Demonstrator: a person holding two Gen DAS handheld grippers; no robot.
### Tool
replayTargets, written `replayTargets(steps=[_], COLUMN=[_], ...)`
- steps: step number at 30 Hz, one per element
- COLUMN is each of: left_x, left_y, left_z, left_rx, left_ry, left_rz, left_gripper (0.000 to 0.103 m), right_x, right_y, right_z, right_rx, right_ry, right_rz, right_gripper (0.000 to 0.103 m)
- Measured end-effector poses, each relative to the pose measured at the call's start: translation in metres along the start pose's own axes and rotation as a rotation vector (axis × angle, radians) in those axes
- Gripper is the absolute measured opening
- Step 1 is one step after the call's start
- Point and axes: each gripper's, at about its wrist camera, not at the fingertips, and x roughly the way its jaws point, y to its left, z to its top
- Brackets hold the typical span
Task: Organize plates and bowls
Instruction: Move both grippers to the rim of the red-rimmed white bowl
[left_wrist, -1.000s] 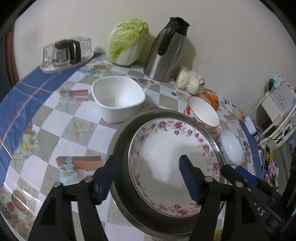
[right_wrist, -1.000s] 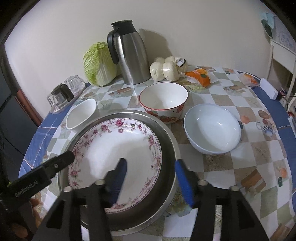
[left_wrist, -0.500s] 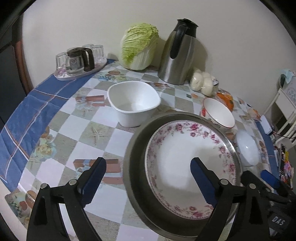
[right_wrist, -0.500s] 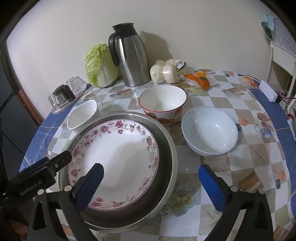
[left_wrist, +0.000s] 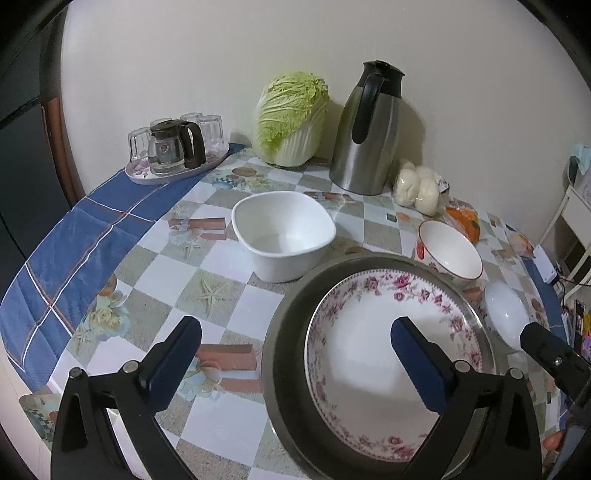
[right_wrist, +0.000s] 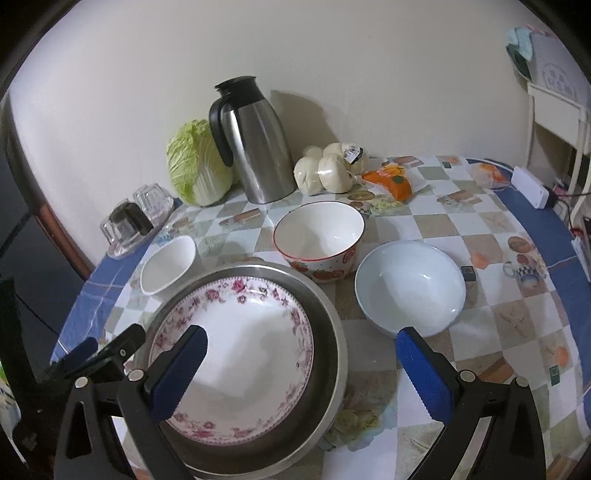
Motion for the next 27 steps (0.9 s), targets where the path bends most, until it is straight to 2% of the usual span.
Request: replayTargets(steps=[7, 11, 16, 19, 22, 25, 27], left_x=[0.007, 0.011, 0.012, 0.014, 0.015, 0.021, 0.030], left_y=[-0.010, -0.017, -0.025, -0.027, -0.030, -0.036, -0.041], left_z=[0.008, 0.016, 0.026, 0.033, 0.040, 0.048, 0.055], left_rx=[0.011, -0.002, 0.028, 0.032, 0.043, 0.047, 0.031], left_ry=[0.025, 0.041, 0.023, 0.031, 0.042, 0.084, 0.138], left_rz=[-0.050, -0.102, -0.094, -0.095, -0.086, -0.090, -0.095], left_gripper=[0.102, 0.102, 0.102, 0.102, 0.102, 0.102, 0.102], right_x=[0.011, 0.011, 0.007, -0.004, -0.024, -0.030, -0.024], right_y=[-0.008, -0.011, -0.027, -0.039, -0.044, -0.049, -0.054], right_z=[0.015, 0.030, 0.049, 0.062, 0.075, 0.083, 0.086], right_rx=[0.015, 0.008, 0.050, 0.089, 0.080, 0.089, 0.107], right_ry=[0.040, 0.010, -0.001, 0.004, -0.039, -0.057, -0.052], right_rz=[-0.012, -0.064, -0.087, -0.052, -0.056, -0.097, -0.075], right_gripper=[0.103, 0.103, 0.103, 0.103, 0.103, 0.103, 0.103])
